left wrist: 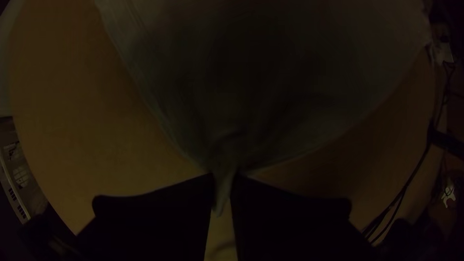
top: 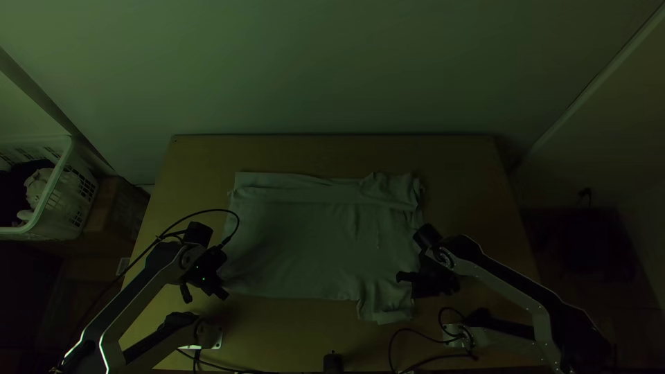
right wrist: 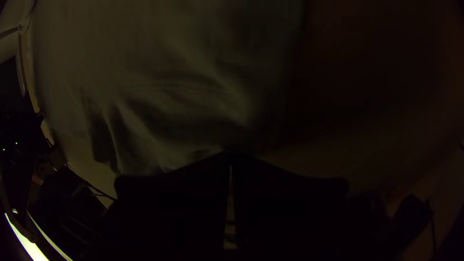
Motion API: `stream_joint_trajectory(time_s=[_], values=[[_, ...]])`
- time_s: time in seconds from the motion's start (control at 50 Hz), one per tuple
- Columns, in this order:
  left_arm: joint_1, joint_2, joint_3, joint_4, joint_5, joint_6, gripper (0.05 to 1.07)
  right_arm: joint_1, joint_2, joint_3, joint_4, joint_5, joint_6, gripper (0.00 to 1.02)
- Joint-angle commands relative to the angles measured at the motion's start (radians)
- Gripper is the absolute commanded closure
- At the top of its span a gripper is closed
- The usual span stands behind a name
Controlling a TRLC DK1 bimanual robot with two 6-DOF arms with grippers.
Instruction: Fold the t-shirt
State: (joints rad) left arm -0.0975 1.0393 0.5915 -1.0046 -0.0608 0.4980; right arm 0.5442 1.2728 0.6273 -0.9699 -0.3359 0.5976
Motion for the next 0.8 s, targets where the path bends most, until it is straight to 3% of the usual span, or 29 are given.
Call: stream_joint_trajectory(time_s=[0.0, 0.2, 0.4, 0.78], values=[[0.038, -0.001, 0.039, 0.017, 0.003, 0.017, 1.04, -0.026, -0.044, 0.046, 0.0, 0.011, -0.002, 1.0], [0.085, 0.018, 0.094, 0.041, 0.01, 0.025, 1.04, -0.027, -0.099, 0.084, -0.044, 0.012, -0.002, 1.0], [0.107, 0.048, 0.133, 0.058, 0.013, 0.025, 1.04, -0.055, -0.13, 0.115, -0.118, 0.101, -0.033, 1.0], [0.096, 0.166, 0.237, 0.098, 0.059, -0.022, 1.04, -0.162, -0.153, 0.167, -0.127, 0.141, -0.081, 1.0]])
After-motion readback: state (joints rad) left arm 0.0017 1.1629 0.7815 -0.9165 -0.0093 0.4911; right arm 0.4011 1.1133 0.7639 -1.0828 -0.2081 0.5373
